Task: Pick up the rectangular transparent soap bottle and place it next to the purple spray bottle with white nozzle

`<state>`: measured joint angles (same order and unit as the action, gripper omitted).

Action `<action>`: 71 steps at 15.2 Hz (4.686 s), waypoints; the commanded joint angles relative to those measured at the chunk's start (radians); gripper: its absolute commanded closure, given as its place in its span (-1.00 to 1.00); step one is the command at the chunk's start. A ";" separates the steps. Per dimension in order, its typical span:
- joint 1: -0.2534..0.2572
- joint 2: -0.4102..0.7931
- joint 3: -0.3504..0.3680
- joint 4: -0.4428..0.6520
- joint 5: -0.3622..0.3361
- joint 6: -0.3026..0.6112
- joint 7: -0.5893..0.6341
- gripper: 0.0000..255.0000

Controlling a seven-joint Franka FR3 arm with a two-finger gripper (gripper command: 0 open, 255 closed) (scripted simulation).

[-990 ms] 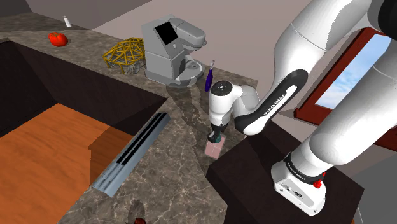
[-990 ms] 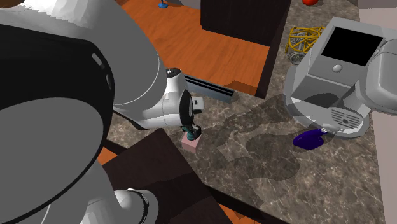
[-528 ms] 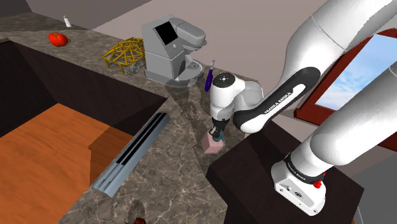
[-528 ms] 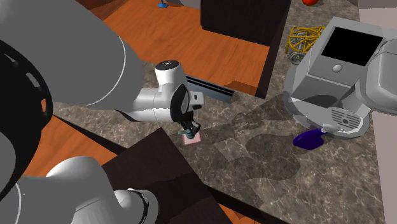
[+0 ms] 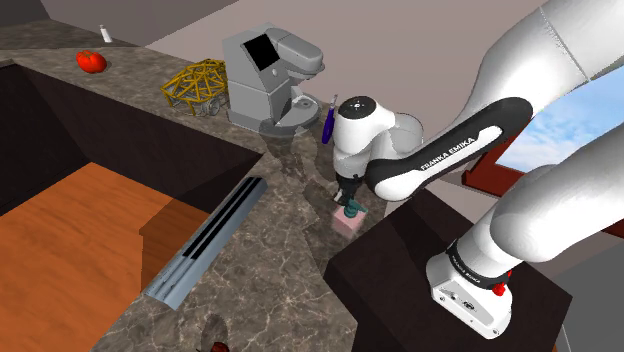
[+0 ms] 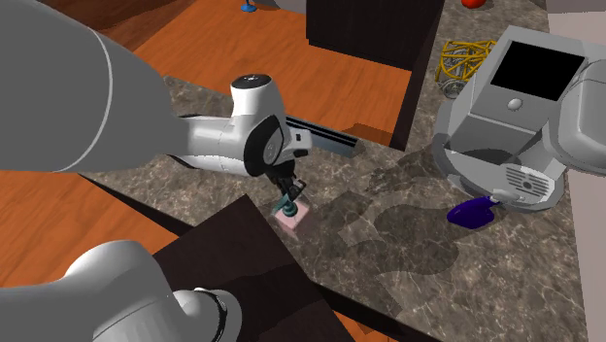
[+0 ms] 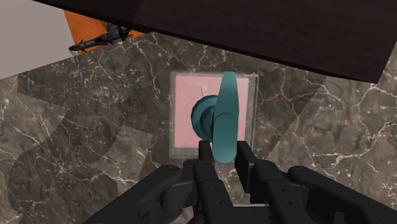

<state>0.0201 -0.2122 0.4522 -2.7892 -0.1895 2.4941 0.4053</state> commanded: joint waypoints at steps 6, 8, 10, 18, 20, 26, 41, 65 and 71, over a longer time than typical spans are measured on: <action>0.041 -0.110 -0.029 0.021 0.081 -0.119 -0.076 1.00; 0.050 -0.138 -0.037 0.029 0.097 -0.153 -0.093 1.00; 0.057 -0.164 -0.045 0.039 0.109 -0.188 -0.107 1.00; 0.079 -0.255 -0.072 0.088 0.141 -0.321 -0.153 1.00; 0.083 -0.274 -0.079 0.102 0.146 -0.354 -0.163 1.00; 0.090 -0.321 -0.095 0.152 0.155 -0.448 -0.187 1.00; 0.092 -0.389 -0.128 0.307 0.157 -0.667 -0.232 1.00; -0.124 0.069 -0.380 0.728 -0.040 -0.571 -0.569 1.00; -0.167 0.250 -0.428 0.934 -0.050 -0.576 -0.661 1.00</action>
<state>-0.1408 0.0029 0.0305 -1.8996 -0.2389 1.9243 -0.2403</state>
